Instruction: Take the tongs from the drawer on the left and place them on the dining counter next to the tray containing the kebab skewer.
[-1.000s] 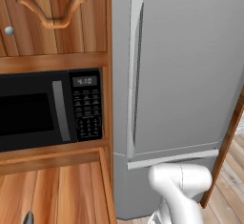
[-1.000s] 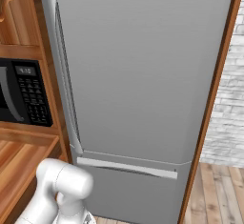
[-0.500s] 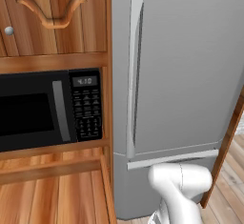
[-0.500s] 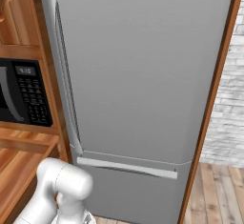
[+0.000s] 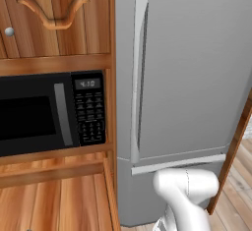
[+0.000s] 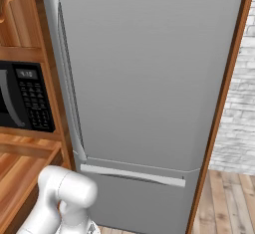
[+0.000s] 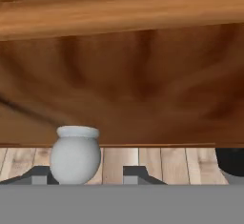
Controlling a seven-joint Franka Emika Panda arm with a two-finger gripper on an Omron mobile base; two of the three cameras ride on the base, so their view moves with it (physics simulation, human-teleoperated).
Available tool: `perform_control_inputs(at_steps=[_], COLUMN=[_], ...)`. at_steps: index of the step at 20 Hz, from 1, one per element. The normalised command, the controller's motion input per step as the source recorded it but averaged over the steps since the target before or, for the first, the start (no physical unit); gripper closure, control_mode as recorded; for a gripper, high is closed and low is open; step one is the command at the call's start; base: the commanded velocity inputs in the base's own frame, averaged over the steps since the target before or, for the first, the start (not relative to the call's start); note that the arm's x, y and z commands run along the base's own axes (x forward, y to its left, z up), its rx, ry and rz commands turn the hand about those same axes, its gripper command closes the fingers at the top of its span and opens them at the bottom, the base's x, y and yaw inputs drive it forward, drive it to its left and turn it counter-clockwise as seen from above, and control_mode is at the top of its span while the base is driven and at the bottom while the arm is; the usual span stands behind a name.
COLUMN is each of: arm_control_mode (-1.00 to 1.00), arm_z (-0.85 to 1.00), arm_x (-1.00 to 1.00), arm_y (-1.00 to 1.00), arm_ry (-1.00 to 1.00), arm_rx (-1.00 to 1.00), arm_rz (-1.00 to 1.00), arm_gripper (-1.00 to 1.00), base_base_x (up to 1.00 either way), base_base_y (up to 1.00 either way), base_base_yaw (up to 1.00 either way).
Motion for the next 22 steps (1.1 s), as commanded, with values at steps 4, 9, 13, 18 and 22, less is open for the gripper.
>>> perform_control_inputs(at_steps=[4, 9, 13, 18, 22], arm_control_mode=[-1.0, -1.0, -1.0, -1.0, -1.0], arm_z=[1.0, 0.58, 0.0, 0.0, 0.0], arm_x=[-0.03, -0.15, 0.0, 0.0, -0.31], arm_y=[-0.59, -0.3, 0.0, 0.0, -0.16], arm_ry=[0.34, 0.15, 0.0, 0.0, 0.0], arm_rx=[0.04, 0.03, 0.0, 0.0, 0.0], arm_rz=[-0.14, -0.06, 0.0, 0.0, 0.0], arm_gripper=[1.0, 1.0, 1.0, -1.0, -1.0], base_base_x=[0.0, 0.0, 0.0, 0.0, 0.0], base_base_y=[0.0, 0.0, 0.0, 0.0, 0.0], base_base_yaw=[0.0, 0.0, 0.0, 0.0, 0.0])
